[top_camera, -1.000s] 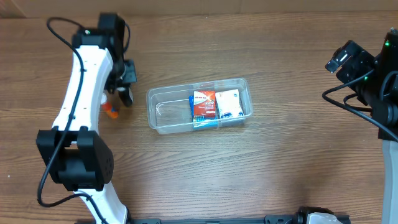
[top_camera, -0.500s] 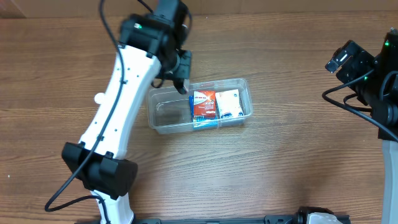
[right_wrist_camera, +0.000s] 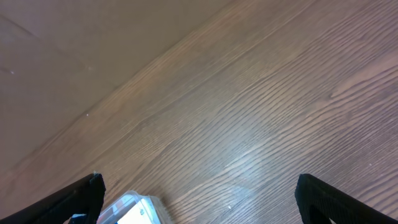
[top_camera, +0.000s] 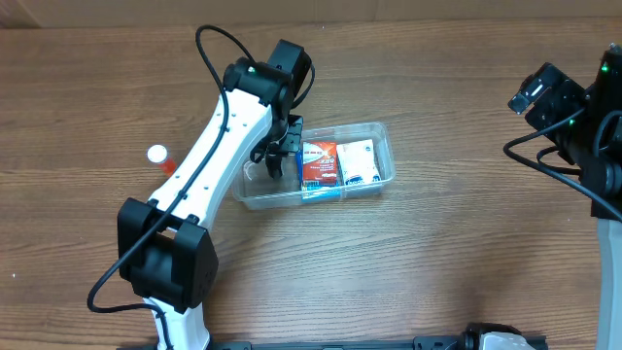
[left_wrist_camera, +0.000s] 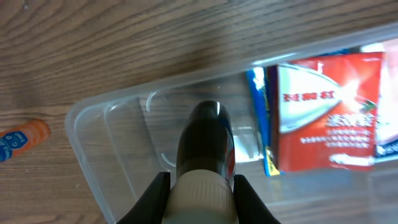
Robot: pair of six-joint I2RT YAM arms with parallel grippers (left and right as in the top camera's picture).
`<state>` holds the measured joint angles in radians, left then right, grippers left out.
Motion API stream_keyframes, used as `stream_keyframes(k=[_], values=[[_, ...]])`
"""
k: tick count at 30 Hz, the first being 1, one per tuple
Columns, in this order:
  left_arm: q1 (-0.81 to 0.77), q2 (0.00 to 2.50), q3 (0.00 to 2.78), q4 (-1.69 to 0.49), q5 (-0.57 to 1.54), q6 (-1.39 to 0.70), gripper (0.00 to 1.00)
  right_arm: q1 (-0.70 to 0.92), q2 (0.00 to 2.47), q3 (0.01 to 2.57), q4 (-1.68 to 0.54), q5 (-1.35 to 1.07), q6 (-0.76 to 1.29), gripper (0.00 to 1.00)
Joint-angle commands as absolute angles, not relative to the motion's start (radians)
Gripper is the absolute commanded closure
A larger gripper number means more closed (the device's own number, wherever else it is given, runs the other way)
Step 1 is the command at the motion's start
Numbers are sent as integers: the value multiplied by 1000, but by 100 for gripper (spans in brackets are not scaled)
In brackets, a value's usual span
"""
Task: Pack container
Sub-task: 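Carry the dark bottle into the container and release it upright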
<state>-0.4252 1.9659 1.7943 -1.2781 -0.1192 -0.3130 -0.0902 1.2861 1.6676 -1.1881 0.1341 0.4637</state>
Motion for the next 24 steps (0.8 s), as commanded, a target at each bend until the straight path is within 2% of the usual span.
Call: stream_keyframes(k=[1, 10, 17, 19, 20, 21, 22, 24], values=[[-425, 1953, 1732, -1244, -164, -371, 96, -93, 1287, 1672, -1181, 130, 464, 0], [-425, 1953, 1577, -1080, -165, -508, 96, -93, 1287, 1672, -1181, 130, 464, 0], [-425, 1953, 1571, -1062, -164, -607, 95, -93, 1287, 1672, -1181, 130, 464, 0], [-426, 1953, 1571, -1066, -164, -610, 89, -93, 1287, 1672, -1181, 130, 464, 0], [-426, 1953, 1571, -1069, -163, -610, 80, -93, 1287, 1672, -1181, 130, 464, 0], [-426, 1953, 1571, -1072, -159, -610, 66, -93, 1287, 1672, -1181, 130, 464, 0], [-426, 1953, 1571, -1074, -157, -609, 58, -93, 1287, 1672, -1181, 130, 464, 0], [-426, 1953, 1571, -1078, -157, -606, 55, -93, 1287, 1672, -1181, 130, 464, 0]])
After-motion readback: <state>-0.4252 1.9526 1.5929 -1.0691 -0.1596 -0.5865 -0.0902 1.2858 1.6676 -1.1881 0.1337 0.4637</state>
